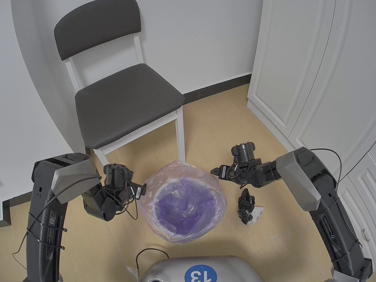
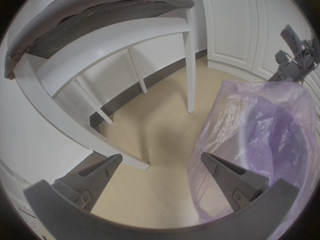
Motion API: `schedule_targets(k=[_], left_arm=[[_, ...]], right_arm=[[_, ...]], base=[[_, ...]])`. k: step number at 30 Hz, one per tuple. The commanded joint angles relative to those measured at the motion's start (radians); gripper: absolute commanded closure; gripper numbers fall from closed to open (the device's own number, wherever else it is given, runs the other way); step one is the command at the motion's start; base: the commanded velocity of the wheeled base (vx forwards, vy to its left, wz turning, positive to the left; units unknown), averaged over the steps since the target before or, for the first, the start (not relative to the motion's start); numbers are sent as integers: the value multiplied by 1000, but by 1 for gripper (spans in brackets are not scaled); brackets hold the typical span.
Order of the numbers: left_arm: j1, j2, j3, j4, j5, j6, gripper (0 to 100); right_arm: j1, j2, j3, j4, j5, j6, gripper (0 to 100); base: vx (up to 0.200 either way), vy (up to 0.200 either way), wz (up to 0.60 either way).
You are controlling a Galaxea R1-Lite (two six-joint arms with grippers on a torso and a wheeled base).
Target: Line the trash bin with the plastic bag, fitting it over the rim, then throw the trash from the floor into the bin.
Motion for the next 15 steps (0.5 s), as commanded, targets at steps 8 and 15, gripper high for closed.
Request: schedule_targets(k=[8,15], left_arm=[[10,-38,75,-120,16,-8,0],[-4,-121,171,-131,14,-23,0]], right_arm=[[-20,-151,170,-233,3,54,0],[42,-400,643,-397,104,-68,0]], base=[[0,0,0],[0,0,0]])
